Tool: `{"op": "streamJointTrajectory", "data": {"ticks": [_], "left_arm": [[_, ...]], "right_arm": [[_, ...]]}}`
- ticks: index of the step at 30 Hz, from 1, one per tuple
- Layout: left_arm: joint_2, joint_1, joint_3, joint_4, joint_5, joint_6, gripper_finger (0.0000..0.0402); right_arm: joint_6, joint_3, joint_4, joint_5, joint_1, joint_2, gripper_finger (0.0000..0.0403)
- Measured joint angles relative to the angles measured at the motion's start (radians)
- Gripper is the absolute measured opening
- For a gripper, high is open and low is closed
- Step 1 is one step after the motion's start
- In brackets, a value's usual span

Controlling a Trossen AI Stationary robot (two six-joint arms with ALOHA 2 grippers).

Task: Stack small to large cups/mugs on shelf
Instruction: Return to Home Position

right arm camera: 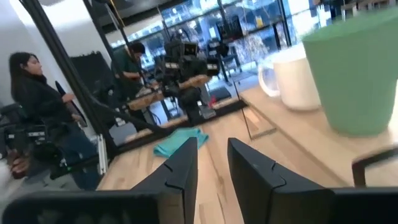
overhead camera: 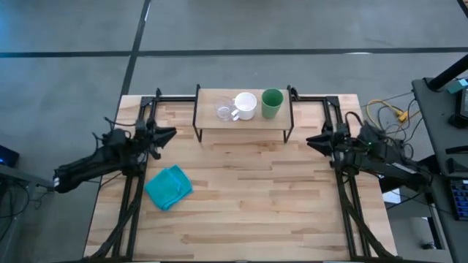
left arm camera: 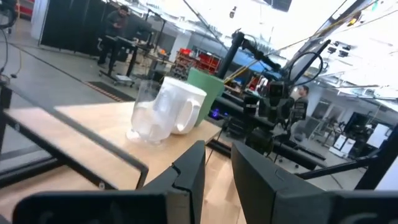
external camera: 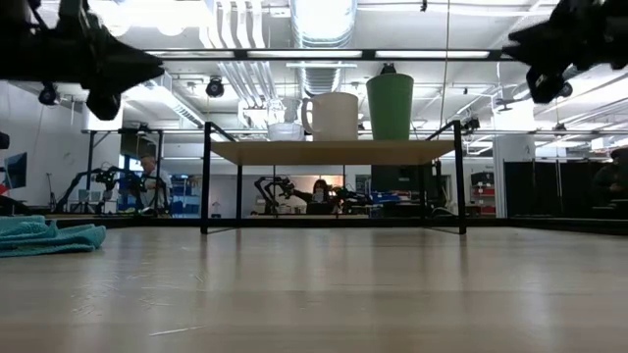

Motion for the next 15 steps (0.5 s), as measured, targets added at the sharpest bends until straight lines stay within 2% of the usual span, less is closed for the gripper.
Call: {"op": "streamJointTrajectory", "data": {"ticks": [9,15], "left_arm": [[-0.001,0.000,-0.146,0.160,0.000,-0.033,0.0066],[0.001,0.000,-0.161,0.175,0.001,-0.033,0.0066]], "right_arm": [[0.040,-0.130,0.083,-0.001,0.000,-0.006,0.0072],[0.054,-0.174,0.091,-0.002,0.000,-0.012,0.0071]]}}
